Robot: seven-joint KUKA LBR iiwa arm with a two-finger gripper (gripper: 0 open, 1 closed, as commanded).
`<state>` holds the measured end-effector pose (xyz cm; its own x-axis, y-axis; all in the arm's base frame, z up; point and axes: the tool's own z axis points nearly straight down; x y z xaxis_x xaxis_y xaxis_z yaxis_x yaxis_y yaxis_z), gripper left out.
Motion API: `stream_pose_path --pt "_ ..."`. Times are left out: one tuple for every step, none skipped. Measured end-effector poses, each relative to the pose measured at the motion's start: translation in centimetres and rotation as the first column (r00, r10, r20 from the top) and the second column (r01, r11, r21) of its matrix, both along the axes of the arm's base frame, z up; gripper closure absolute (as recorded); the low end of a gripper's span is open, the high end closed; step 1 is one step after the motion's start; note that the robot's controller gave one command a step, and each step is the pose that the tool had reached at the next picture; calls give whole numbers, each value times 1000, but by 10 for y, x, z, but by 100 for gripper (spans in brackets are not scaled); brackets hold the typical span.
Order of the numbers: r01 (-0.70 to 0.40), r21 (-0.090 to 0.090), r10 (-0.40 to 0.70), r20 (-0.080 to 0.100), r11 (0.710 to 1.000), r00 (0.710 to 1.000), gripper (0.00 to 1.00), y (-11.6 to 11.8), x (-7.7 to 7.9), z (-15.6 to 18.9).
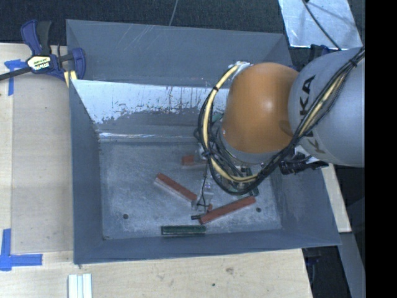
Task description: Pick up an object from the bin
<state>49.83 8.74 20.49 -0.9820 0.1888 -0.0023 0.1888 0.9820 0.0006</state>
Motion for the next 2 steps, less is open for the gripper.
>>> stream_pose_path --pt "0 0 0 0 1000 1000 0 0 0 0" --pt "20 1 -20 8 1000 1000 0 -4 4 -48"
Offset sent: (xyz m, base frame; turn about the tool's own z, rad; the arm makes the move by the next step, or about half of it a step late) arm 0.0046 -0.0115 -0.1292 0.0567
